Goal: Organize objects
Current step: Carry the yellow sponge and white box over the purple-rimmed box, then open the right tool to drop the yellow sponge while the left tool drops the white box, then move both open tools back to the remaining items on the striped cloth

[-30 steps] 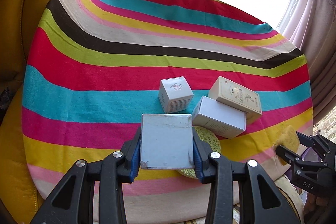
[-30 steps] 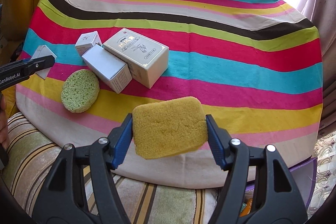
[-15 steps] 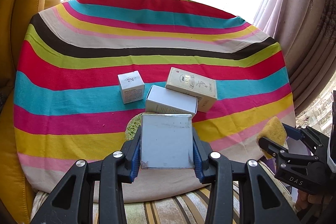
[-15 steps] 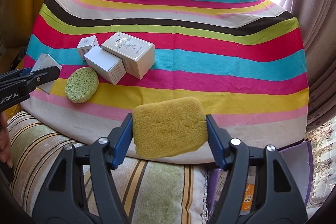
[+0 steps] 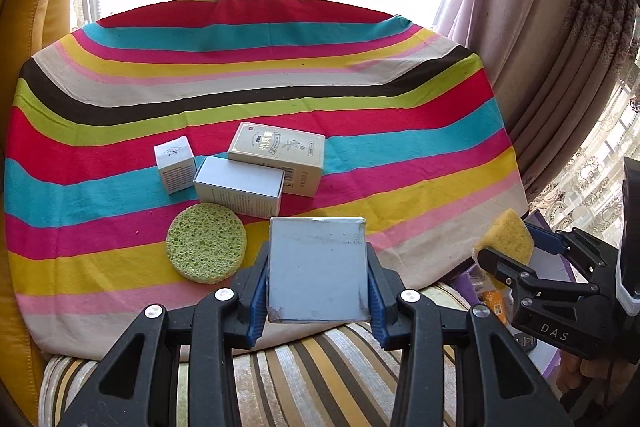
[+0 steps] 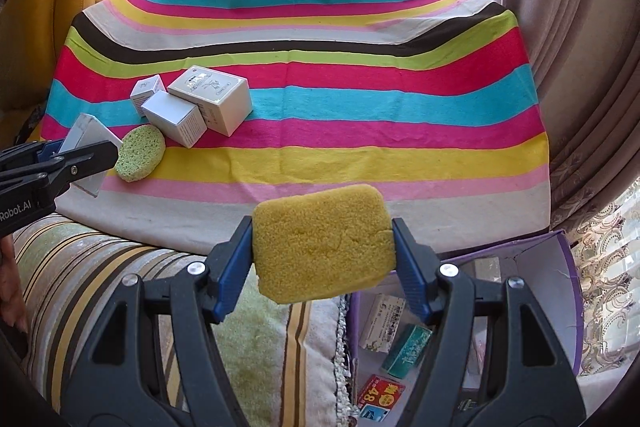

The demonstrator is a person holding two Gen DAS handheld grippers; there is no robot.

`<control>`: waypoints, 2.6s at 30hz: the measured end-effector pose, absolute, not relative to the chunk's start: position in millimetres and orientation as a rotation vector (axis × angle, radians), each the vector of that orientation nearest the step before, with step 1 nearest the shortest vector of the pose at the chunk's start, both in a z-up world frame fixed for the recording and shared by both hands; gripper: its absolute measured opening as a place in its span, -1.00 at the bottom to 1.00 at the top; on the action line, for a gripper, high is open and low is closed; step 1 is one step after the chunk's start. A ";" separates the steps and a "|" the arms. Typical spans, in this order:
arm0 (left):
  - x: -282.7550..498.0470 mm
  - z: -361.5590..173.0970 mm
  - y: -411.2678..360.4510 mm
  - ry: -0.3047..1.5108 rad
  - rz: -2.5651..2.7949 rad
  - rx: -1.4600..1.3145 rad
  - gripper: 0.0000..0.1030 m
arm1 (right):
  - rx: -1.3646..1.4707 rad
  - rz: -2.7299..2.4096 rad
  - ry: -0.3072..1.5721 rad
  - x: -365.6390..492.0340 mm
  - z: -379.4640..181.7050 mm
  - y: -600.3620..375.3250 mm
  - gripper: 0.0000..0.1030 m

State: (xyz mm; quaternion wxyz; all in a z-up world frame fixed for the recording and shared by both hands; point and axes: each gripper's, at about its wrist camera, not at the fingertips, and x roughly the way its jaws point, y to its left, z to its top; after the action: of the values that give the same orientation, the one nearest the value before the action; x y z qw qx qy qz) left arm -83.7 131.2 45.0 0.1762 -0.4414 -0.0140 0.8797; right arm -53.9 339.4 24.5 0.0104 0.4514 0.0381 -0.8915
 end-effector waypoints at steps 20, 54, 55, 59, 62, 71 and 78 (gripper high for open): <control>-51.2 51.8 245.1 0.172 2.296 -1.188 -0.19 | 1.442 -2.987 -0.015 -2.9 38.9 448.8 0.35; -14.2 32.2 371.9 0.425 2.020 -1.172 0.16 | 1.453 -3.148 -0.150 9.7 28.6 538.2 0.48; -14.3 32.5 371.7 0.421 2.020 -1.172 0.16 | 1.452 -3.145 -0.149 9.4 27.9 537.8 0.48; -15.1 32.4 371.0 0.415 2.023 -1.176 0.17 | 1.463 -3.142 -0.154 9.7 26.5 538.5 0.49; -15.9 33.3 369.3 0.407 2.025 -1.175 0.17 | 1.467 -3.145 -0.161 11.5 26.9 539.6 0.49; -18.6 38.5 359.6 0.382 2.045 -1.169 0.17 | 1.459 -3.138 -0.146 11.1 33.7 531.5 0.50; -28.2 44.8 341.4 0.341 2.082 -1.173 0.17 | 1.442 -3.119 -0.102 6.3 41.2 514.5 0.55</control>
State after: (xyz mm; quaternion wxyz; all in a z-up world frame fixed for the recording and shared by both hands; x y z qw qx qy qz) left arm -28.2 341.4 44.8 0.3559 -0.4543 0.1319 0.8060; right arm 6.3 514.5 41.2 -0.1476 0.4148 -0.0293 -0.8974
